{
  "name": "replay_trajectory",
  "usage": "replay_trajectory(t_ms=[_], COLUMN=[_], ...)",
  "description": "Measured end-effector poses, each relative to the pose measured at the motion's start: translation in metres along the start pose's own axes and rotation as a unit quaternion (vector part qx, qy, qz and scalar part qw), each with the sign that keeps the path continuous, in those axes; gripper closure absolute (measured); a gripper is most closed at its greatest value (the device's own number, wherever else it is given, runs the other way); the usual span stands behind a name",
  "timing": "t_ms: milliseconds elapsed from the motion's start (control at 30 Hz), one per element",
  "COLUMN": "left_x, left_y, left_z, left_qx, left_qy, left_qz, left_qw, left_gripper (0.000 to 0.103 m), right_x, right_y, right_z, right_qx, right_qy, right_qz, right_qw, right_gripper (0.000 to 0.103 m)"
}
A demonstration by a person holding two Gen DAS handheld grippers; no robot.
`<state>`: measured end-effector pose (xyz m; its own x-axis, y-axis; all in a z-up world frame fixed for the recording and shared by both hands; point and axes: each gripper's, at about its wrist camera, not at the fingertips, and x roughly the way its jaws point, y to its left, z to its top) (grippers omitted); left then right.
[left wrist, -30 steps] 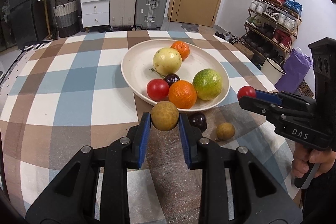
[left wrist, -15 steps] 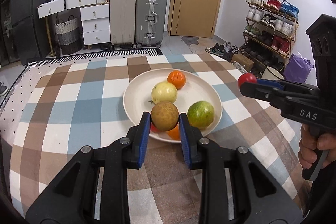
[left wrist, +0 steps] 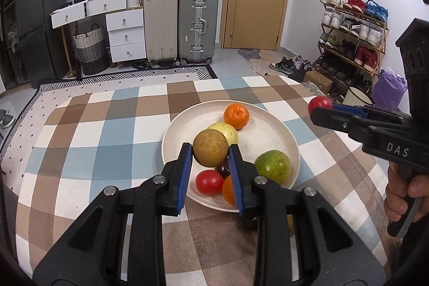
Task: Organize fruits
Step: 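Carry the brown fruit and tomato onto the plate and release both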
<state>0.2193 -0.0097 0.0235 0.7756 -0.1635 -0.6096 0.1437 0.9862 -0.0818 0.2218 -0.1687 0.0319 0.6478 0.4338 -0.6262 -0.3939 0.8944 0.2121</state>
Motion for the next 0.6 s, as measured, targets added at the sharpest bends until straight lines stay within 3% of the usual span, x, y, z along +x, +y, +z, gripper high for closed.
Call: replay_trajectory(t_ms=[600], left_x=[0.036], left_y=[0.004], left_z=[-0.008], left_qx=[-0.005], left_qy=[0.013], left_qz=[0.002], left_qw=[0.9999], left_gripper=[0.078], right_x=[0.046], right_y=[0.002], right_z=[-0.02], right_qx=[0.013], right_qy=[0.023], right_qz=[-0.008], right_qw=[1.0], right_gripper=[0.07])
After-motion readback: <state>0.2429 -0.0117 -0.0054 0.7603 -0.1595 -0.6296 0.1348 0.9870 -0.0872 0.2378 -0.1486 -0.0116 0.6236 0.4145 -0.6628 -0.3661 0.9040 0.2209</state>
